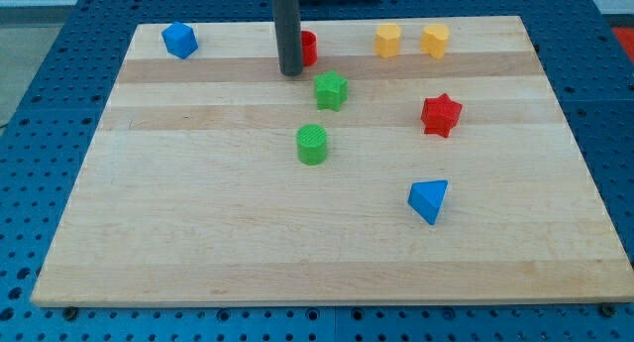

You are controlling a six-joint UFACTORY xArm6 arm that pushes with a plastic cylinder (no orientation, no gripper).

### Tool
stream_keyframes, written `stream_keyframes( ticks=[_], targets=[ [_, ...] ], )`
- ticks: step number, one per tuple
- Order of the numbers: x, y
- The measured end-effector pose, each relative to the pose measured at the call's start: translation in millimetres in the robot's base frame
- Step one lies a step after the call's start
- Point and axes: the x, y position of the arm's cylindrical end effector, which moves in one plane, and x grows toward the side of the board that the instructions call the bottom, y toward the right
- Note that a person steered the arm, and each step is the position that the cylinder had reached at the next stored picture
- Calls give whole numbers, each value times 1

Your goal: Push the red circle towards top center

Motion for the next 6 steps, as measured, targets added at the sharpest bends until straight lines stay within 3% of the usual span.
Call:
stream_keyframes(
  ticks=[3,4,6],
  targets=[
    [-28,-40],
    [-28,-6],
    [-28,-4]
  ],
)
